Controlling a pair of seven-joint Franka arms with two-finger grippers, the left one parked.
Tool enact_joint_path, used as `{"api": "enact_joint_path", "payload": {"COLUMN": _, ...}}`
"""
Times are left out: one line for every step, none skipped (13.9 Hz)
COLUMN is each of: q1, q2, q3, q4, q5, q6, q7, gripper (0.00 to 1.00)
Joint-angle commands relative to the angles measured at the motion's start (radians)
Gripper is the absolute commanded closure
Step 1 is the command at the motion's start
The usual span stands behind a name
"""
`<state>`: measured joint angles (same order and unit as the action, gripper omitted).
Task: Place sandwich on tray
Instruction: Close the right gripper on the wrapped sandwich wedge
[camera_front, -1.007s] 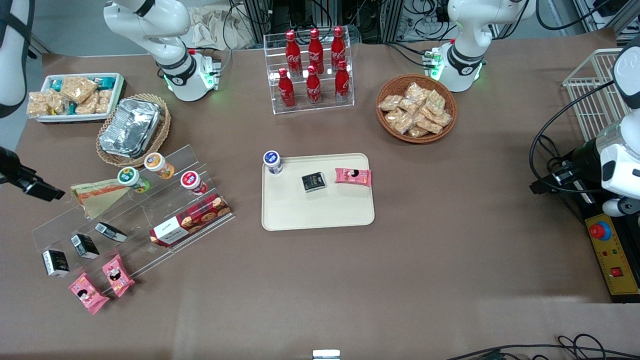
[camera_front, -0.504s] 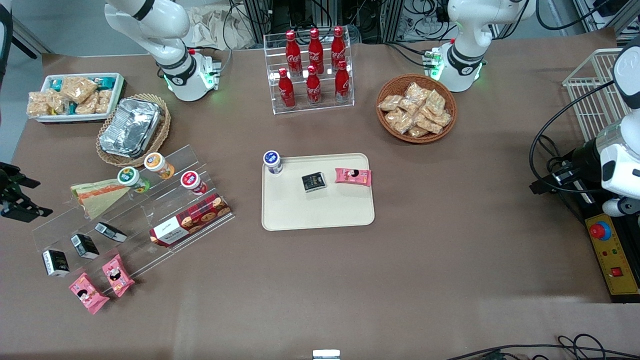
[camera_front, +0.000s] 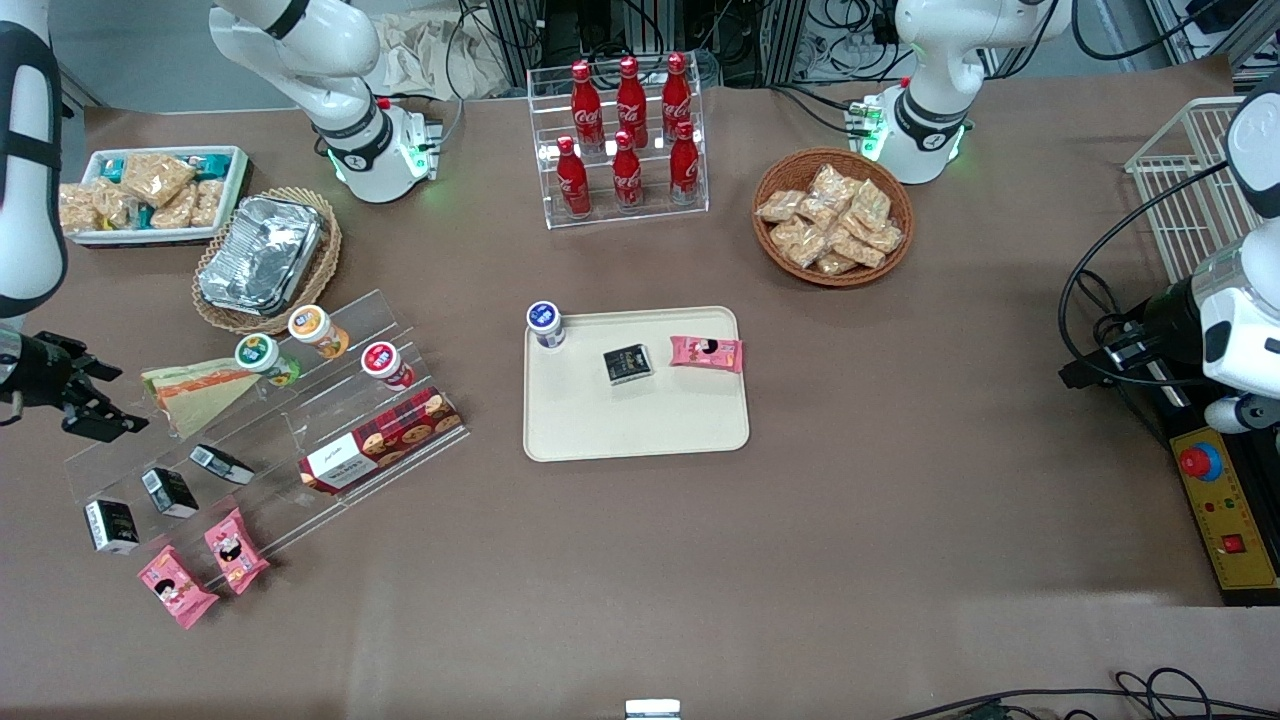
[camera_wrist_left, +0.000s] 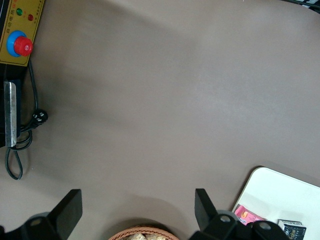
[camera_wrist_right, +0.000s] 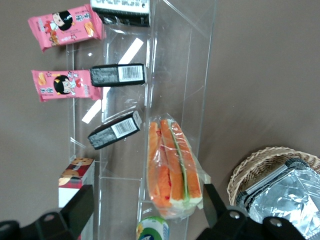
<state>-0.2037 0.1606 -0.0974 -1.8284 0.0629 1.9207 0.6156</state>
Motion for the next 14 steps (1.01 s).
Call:
{"api": "enact_joint_path", "payload": {"q1": 0.001, "q2": -0.064, "q3": -0.004, "q4": -0.103, "q5": 0.012, "q6": 0.053, "q7": -0.028, "gripper": 0.03}}
{"api": "enact_joint_path", "payload": {"q1": 0.004, "q2": -0.070, "q3": -0.004, "q4": -0.126, "q5": 0.012, "q6": 0.067, "q7": -0.028, "gripper": 0.03}}
{"api": "enact_joint_path", "payload": {"q1": 0.006, "q2": -0.082, "q3": -0.004, "q4": -0.155, "q5": 0.012, "q6": 0.090, "q7": -0.028, "gripper": 0.03}}
{"api": "enact_joint_path", "payload": {"q1": 0.006, "q2": -0.094, "q3": -0.004, "q4": -0.185, "q5": 0.012, "q6": 0.115, "q7": -0.030, "gripper": 0.03}}
{"api": "enact_joint_path", "payload": {"q1": 0.006, "q2": -0.099, "q3": -0.004, "q4": -0.205, "q5": 0.011, "q6": 0.135, "q7": -0.033, "gripper": 0.03}}
{"api": "enact_joint_path", "payload": {"q1": 0.006, "q2": -0.099, "q3": -0.004, "q4": -0.219, "q5": 0.011, "q6": 0.152, "q7": -0.043, "gripper": 0.03}}
{"api": "enact_joint_path", "payload": {"q1": 0.006, "q2": -0.096, "q3": -0.004, "q4": -0.227, "q5": 0.011, "q6": 0.165, "q7": -0.059, "gripper": 0.03}}
{"api": "enact_joint_path", "payload": {"q1": 0.004, "q2": -0.090, "q3": -0.004, "q4": -0.232, "q5": 0.011, "q6": 0.176, "q7": -0.066, "gripper": 0.03}}
{"api": "enact_joint_path", "payload": {"q1": 0.004, "q2": -0.079, "q3": -0.004, "q4": -0.230, "q5": 0.011, "q6": 0.181, "q7": -0.066, "gripper": 0.03}}
{"api": "enact_joint_path", "payload": {"q1": 0.006, "q2": -0.067, "q3": -0.005, "q4": -0.230, "q5": 0.005, "q6": 0.196, "q7": -0.066, "gripper": 0.03}}
{"api": "enact_joint_path", "payload": {"q1": 0.006, "q2": -0.052, "q3": -0.004, "q4": -0.230, "q5": -0.006, "q6": 0.216, "q7": -0.066, "gripper": 0.03}}
{"api": "enact_joint_path", "payload": {"q1": 0.004, "q2": -0.038, "q3": -0.004, "q4": -0.227, "q5": -0.017, "q6": 0.236, "q7": -0.068, "gripper": 0.03}}
{"api": "enact_joint_path", "payload": {"q1": 0.003, "q2": -0.029, "q3": -0.004, "q4": -0.229, "q5": -0.020, "q6": 0.248, "q7": -0.068, "gripper": 0.03}}
{"api": "enact_joint_path", "payload": {"q1": 0.001, "q2": -0.018, "q3": -0.004, "q4": -0.229, "q5": -0.021, "q6": 0.250, "q7": -0.068, "gripper": 0.03}}
